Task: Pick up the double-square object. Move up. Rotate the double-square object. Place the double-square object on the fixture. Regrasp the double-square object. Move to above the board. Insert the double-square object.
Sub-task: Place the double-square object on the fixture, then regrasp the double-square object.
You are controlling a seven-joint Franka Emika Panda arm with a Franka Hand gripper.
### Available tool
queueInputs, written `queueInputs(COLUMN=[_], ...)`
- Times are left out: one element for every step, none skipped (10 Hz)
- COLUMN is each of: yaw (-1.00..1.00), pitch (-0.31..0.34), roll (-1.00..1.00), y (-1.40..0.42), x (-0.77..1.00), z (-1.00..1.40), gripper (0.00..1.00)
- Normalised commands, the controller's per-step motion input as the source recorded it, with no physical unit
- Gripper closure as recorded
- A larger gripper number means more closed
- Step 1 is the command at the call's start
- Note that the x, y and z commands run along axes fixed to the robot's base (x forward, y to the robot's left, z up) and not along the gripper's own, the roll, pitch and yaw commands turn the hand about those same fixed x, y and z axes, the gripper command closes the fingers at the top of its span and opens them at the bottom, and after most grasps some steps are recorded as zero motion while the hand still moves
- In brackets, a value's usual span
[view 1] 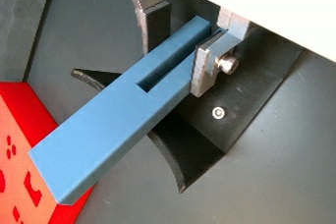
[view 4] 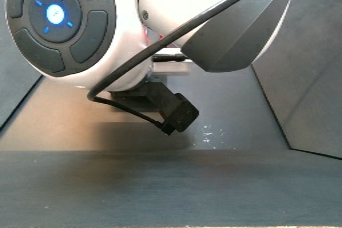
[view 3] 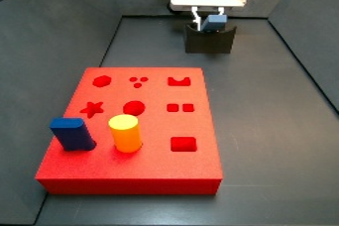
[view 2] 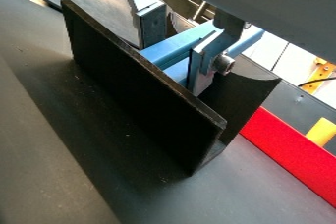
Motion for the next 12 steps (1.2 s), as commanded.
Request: queueInputs(yaw=[0.00, -0.01, 0.00, 0.02, 0.03, 0.04, 0.03, 0.03, 0.02, 0.01, 0.02, 0.02], pitch=[0.000, -0.036, -0.034, -0.019, -0.004, 0.007, 0.027, 0.042, 0.060, 0.066, 0.078, 0.077], roll=[0.00, -0.03, -0.02, 0.01, 0.04, 0.05, 0.06, 0.06, 0.05, 0.05, 1.00, 1.00], y=[0.00, 0.00, 0.00, 0.00, -0.01, 0.00, -0.01, 0.00, 0.00, 0.00, -1.00, -1.00], x=[0.00, 0.00, 0.00, -0.03, -0.04, -0.04, -0.05, -0.04, -0.04, -0.03, 0.01, 0.01], z=[0.00, 1.00, 1.00, 1.00, 1.00, 1.00, 0.87, 0.70, 0.47, 0.36, 0.93, 0.88], gripper=[0.00, 0.00, 0.00, 0.00, 0.00, 0.00, 0.00, 0.00, 0.00, 0.00, 0.00, 0.00])
